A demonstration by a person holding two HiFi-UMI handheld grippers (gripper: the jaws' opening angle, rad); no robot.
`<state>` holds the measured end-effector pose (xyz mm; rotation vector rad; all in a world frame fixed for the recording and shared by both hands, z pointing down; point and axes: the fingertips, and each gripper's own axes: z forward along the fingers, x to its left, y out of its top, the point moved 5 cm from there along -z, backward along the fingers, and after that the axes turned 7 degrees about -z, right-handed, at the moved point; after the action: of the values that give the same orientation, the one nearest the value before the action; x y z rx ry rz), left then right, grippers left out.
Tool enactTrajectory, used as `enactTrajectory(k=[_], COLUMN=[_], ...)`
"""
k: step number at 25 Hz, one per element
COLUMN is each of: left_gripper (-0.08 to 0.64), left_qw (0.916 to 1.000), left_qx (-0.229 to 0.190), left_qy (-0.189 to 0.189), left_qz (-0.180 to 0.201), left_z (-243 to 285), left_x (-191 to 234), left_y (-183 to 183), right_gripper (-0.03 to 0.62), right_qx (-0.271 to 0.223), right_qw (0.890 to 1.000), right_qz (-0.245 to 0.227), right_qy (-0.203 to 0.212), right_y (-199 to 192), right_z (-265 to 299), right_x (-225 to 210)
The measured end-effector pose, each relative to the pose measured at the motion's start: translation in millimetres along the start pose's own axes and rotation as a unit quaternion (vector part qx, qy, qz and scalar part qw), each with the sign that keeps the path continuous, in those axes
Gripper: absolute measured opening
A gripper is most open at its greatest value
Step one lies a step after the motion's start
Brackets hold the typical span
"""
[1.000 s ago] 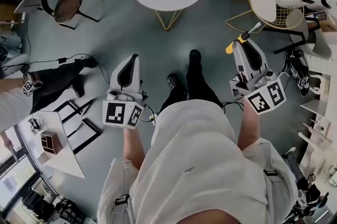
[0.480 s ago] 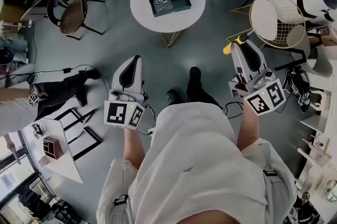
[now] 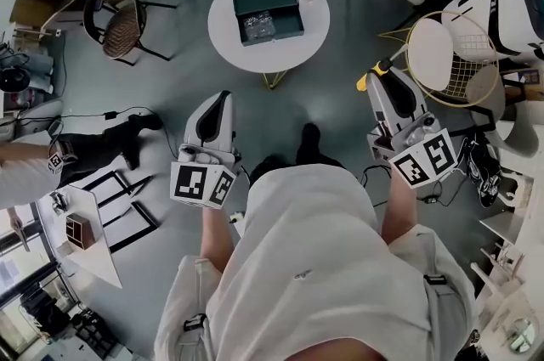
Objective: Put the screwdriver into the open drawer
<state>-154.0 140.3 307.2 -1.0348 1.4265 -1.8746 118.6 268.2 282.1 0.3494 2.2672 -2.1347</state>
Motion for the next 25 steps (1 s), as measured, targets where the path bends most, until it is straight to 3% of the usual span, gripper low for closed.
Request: enactTrajectory(k=[11,25], left_gripper=[0.011,0.011], left_qw=[0.9994,0.9996], left_qx=[0.013,0.022], left_qy=[0.033,0.017], left_qz=[-0.005,-0.002], left_z=[32,55], left_x=[-26,-10], left_y=[-10,-8], right_gripper=[0.084,0.084], right_qx=[0.014,0.029], right_qw=[0.999,0.999], right_qz=[0.017,0.024], right_qy=[0.027,0.02], right_y=[-7,-18], right_z=[3,24], right_x=[-51,-53])
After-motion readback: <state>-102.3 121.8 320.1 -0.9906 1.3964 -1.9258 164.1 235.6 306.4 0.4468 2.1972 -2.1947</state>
